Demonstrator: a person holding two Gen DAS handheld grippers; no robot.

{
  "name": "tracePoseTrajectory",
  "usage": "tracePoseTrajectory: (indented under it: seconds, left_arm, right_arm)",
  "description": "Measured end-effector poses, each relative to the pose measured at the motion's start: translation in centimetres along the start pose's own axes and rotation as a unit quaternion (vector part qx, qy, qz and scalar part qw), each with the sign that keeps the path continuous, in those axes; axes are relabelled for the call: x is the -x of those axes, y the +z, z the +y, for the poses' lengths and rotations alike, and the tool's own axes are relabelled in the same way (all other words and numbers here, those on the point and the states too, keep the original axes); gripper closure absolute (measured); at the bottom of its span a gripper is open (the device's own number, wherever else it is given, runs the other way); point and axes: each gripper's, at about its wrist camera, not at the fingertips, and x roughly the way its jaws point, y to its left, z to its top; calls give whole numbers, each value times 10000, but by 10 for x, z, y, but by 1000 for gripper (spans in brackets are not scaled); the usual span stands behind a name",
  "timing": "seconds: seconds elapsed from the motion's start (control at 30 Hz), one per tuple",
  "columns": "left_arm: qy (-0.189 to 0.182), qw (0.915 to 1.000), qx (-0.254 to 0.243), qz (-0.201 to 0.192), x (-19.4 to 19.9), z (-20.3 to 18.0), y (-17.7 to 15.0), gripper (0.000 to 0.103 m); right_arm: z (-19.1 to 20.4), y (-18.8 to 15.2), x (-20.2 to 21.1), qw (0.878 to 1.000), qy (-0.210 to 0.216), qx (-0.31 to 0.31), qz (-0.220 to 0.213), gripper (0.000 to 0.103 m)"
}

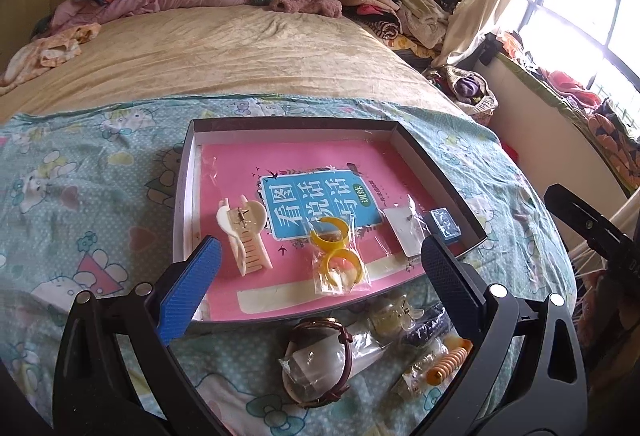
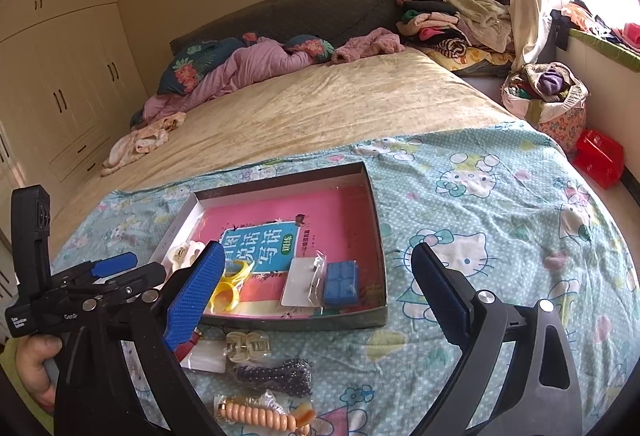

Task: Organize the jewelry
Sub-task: 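Withdraw both open tools from the box toward the jewelry on the duvet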

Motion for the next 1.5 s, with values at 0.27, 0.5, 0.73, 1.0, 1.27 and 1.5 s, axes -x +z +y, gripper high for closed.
tracePoseTrajectory:
  seconds: [0.27,0.5,0.73,1.0,1.27,1.5]
  left_arm:
    - [9,9999,-17,-117,20,5,-3,10]
    - [78,9997,-68,-208,37,10,-8,10]
    - [148,9995,-129,-264,51,13,-13,10]
    - [178,9994,-173,-238,60,18,-23,10]
    - [211,9995,-231,-89,64,24,-41,10]
    - [207,9995,-248,47,63,27,-52,10]
  right_arm:
    - [17,4,24,9996,74,150,-222,9]
    - [26,3,42,9990,144,213,-359,5]
    - [36,0,54,9985,170,331,-392,5]
    - [47,-7,62,9982,201,444,-353,5]
    - [55,-17,62,9981,204,554,-202,5]
    - [59,-26,59,9980,233,579,-44,5]
